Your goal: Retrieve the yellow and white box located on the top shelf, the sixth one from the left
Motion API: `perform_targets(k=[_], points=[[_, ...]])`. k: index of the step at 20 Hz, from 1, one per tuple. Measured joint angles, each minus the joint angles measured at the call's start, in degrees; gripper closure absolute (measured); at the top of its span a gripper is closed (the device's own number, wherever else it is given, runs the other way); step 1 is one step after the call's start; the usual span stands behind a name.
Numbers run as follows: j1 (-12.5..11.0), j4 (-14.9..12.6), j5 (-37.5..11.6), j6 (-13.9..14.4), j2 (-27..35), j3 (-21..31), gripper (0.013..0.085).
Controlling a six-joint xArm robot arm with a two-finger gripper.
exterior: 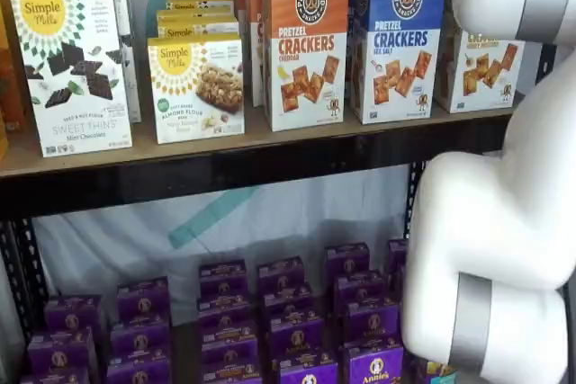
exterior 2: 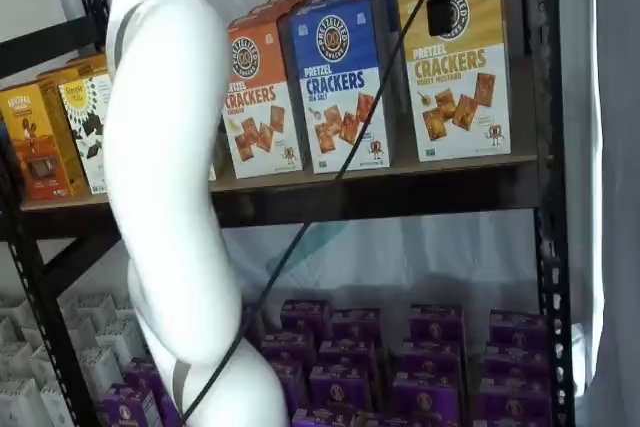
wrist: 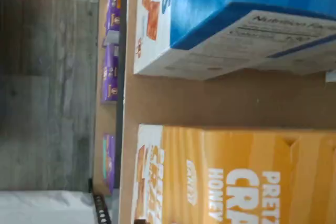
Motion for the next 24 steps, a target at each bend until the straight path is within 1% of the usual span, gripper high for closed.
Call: perform_targets(k=[3,6,9,12,14,15,16,22,23,24], points=[[0.79,-2.17,1.61,0.40,1.10,-1.98,0.0130],[1.12,-3.27,2.59,0.53,1.80,-3.21,0.0130],[1.19,-3.54,2.84,0.54,2.01,-3.53,0.0130],[1.01,-3.18,2.97,0.52,2.14,-3.78,0.0130],[0.97,-3.13,3.00,0.49,2.17,-3.92,0.0210],[0.97,-3.16,3.01,0.48,2.17,-3.97,0.0210],[0.97,-3.20,3.04,0.48,2.17,-4.03,0.0250],[0.88,-3.22,3.49,0.43,2.43,-4.67,0.0250],[0.84,-3.15,3.52,0.42,2.45,-4.73,0.0290],[0.83,-3.13,3.44,0.40,2.40,-4.68,0.0290]])
